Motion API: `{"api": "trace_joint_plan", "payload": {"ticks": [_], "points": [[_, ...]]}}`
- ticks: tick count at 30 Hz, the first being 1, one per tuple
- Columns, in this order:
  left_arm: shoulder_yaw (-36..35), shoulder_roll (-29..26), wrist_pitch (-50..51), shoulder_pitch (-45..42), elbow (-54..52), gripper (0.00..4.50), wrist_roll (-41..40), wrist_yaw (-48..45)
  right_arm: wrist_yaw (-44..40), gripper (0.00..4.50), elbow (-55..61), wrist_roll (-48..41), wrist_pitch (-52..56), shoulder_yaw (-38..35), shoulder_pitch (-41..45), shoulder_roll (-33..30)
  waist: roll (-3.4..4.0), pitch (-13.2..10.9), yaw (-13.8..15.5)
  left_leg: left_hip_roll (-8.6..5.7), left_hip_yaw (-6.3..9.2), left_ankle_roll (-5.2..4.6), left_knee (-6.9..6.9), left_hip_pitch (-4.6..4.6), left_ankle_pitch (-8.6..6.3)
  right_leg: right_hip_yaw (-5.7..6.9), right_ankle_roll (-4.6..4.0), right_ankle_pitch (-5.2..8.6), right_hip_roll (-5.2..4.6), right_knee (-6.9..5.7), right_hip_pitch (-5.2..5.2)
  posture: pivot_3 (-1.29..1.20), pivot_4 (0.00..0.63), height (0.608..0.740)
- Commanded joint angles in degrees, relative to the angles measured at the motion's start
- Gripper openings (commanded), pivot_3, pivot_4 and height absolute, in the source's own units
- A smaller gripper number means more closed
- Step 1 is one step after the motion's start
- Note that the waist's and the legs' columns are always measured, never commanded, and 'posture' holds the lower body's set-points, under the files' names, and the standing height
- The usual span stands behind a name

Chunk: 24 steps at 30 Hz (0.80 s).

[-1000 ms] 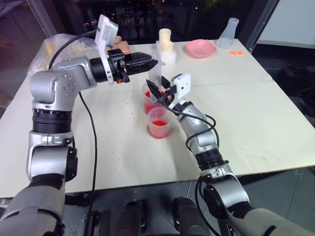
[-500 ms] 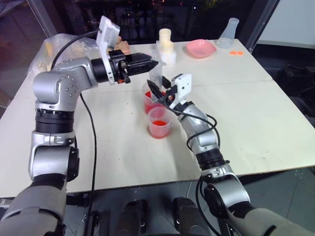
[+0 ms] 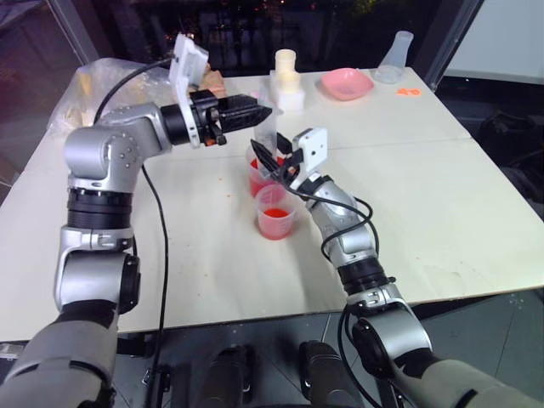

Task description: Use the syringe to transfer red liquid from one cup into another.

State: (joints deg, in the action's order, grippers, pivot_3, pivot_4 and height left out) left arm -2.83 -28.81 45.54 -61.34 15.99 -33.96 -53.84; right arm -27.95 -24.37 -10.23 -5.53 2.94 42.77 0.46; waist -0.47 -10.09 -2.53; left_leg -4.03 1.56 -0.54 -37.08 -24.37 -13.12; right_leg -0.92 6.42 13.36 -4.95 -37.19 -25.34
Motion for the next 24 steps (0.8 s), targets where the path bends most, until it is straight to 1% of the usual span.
{"api": "trace_joint_plan", "payload": {"ticks": [1,5,11,12,13,19,24], "points": [[0.3,0.7,-1.7,-2.6,0.6,2.18,0.8,-1.1,-0.5,1.44,3.4,-0.2,-0.7,0.6,0.8,0.2,0.0,0.0,0.0,0.0,0.0,0.0,0.0,0.0,0.0,0.0,0.0,0.0,0.0,0.0,0.0,0.0,0.15,0.74],[0.4,1.5,-2.6,-3.3,2.3,2.18,1.6,-2.1,-0.5,1.44,3.5,-0.1,-0.7,0.7,0.7,0.1,0.0,0.0,0.0,0.0,0.0,0.0,0.0,0.0,0.0,0.0,0.0,0.0,0.0,0.0,0.0,0.0,0.15,0.74],[1.1,2.9,-2.8,-3.6,4.2,0.42,2.4,-3.4,-0.6,1.44,3.4,0.0,-0.7,0.9,0.8,0.1,0.0,0.0,0.0,0.0,0.0,-0.02,0.0,0.0,-0.01,0.0,0.0,0.0,0.02,-0.01,0.0,0.0,0.15,0.74],[1.0,2.9,-2.8,-3.5,4.3,0.16,2.5,-3.4,-0.6,1.44,3.5,0.0,-0.7,0.9,0.8,0.1,0.0,0.0,0.0,0.0,0.0,-0.02,-0.01,0.0,-0.01,0.0,0.0,0.0,0.02,-0.01,0.0,0.0,0.15,0.74],[0.9,3.0,-2.6,-3.5,4.3,0.02,2.4,-3.4,-0.6,1.44,3.5,0.1,-0.7,0.9,0.8,0.1,0.0,0.0,0.0,0.0,0.0,-0.03,-0.01,0.0,-0.01,0.0,0.0,0.0,0.02,-0.01,0.0,0.0,0.15,0.74],[0.9,2.3,-1.5,-2.9,3.0,0.02,2.0,-5.2,-0.7,1.44,3.4,-0.1,-0.5,0.7,0.8,0.4,0.0,0.0,-0.1,0.0,0.0,-0.03,-0.01,0.0,-0.01,0.0,0.0,0.0,0.02,-0.01,0.0,0.0,0.15,0.74],[0.2,2.4,-1.6,-3.8,3.7,0.02,2.2,-4.4,-0.8,1.44,3.2,-0.2,-0.3,0.8,0.8,0.8,0.0,0.0,0.0,0.0,0.0,-0.02,-0.01,0.0,-0.01,0.0,0.0,0.0,0.02,-0.01,0.0,0.0,0.15,0.74]]}}
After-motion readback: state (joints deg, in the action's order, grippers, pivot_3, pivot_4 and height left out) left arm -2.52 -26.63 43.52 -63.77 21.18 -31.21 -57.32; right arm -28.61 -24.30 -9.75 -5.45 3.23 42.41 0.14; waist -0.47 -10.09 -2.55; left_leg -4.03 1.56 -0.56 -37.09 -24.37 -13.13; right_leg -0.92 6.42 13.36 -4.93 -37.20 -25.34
